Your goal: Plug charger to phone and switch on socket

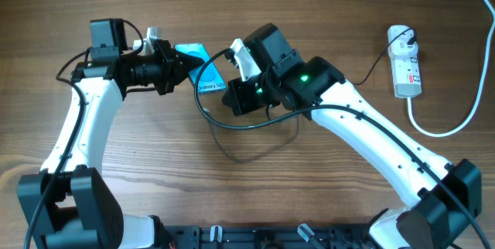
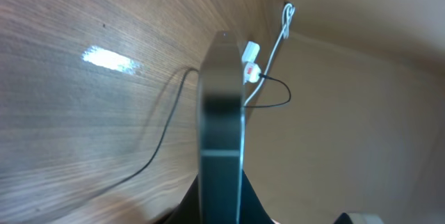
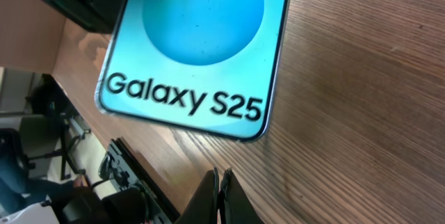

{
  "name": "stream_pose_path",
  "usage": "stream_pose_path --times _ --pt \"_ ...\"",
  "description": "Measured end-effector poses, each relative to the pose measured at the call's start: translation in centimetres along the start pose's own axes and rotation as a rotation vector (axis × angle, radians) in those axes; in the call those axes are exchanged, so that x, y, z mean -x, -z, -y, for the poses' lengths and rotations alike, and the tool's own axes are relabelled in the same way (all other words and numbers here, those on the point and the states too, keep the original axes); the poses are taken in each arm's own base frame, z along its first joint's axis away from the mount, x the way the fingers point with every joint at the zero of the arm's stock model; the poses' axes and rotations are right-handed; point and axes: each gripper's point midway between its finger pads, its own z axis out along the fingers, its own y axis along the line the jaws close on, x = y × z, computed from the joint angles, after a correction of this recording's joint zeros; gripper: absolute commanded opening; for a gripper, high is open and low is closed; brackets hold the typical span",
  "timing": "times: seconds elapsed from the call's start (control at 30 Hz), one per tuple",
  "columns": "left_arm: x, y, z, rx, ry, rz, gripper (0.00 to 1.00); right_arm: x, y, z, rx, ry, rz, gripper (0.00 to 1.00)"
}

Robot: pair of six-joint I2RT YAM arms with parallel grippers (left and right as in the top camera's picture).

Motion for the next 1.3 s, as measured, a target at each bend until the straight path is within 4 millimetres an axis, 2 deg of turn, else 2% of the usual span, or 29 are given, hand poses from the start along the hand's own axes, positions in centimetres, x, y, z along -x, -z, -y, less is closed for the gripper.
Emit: stream_pose_path --times 0.13,0.17,0.2,0.23,0.27,0.3,0.33,0.4,0.5,0.57,0.63,0.73,0.87,0.93,1.0,1.07,1.13,1.23,1.3 --pt "0.0 0.0 0.0 -0.002 0.031 -0.001 0.04 0.4 0.0 -0.1 0.003 -0.019 0.017 0.04" --pt "0.2 0.0 0.1 -0.003 0.023 0.005 0.04 0.4 0.0 -0.1 0.002 -0.021 0.018 0.1" --pt "0.6 0.2 -0.1 0.001 0.014 0.023 0.04 0.4 0.0 -0.1 0.0 -0.021 0.018 0.2" --pt "0.9 0.5 -0.3 0.007 0.012 0.038 0.04 0.4 0.0 0.0 -0.002 -0.013 0.017 0.42" --pt "1.4 0.8 -0.5 0.012 0.016 0.056 0.04 0.4 0.0 0.1 -0.006 -0.006 0.015 0.59" --pt "2.0 1.3 -0.8 0.017 0.025 0.079 0.04 0.2 0.0 0.1 -0.008 -0.001 0.011 0.71" --pt "2.7 2.0 -1.2 0.018 0.034 0.105 0.04 0.2 0.0 0.2 -0.012 0.002 0.01 0.75" --pt "4.6 4.2 -2.2 0.015 0.072 0.176 0.04 0.3 -0.2 0.5 -0.029 0.014 0.014 0.76" --pt "6.2 7.5 -4.4 0.025 0.177 0.253 0.04 0.5 -1.7 1.2 -0.072 0.028 0.014 0.76" --pt "6.7 9.6 -6.2 0.039 0.239 0.295 0.04 0.4 -4.2 1.9 -0.115 0.048 0.005 0.72" --pt "6.5 10.7 -7.5 0.055 0.267 0.301 0.04 0.3 -7.0 2.4 -0.16 0.076 0.002 0.67" --pt "5.8 11.4 -8.6 0.086 0.256 0.291 0.04 -0.7 -11.4 3.4 -0.239 0.126 -0.013 0.63" --pt "4.9 11.6 -10.1 0.159 0.248 0.28 0.04 -2.4 -16.2 4.6 -0.335 0.184 -0.028 0.54" --pt "4.8 11.7 -10.7 0.194 0.241 0.284 0.04 -3.1 -17.8 5.6 -0.383 0.202 -0.032 0.5" --pt "4.9 11.8 -11.1 0.218 0.225 0.291 0.04 -3.6 -18.7 6.9 -0.433 0.201 -0.041 0.36" --pt "4.9 11.9 -11.2 0.23 0.213 0.292 0.04 -3.4 -18.5 7.6 -0.474 0.186 -0.027 0.19" --pt "4.9 11.9 -11.3 0.236 0.202 0.292 0.04 -3.7 -18.0 8.7 -0.522 0.17 -0.045 0.12" --pt "5.0 11.9 -11.4 0.241 0.189 0.292 0.04 -4.7 -16.8 10.0 -0.587 0.147 -0.108 0.1" --pt "5.0 11.9 -11.4 0.244 0.188 0.294 0.04 -6.5 -15.2 11.2 -0.648 0.126 -0.204 0.09"
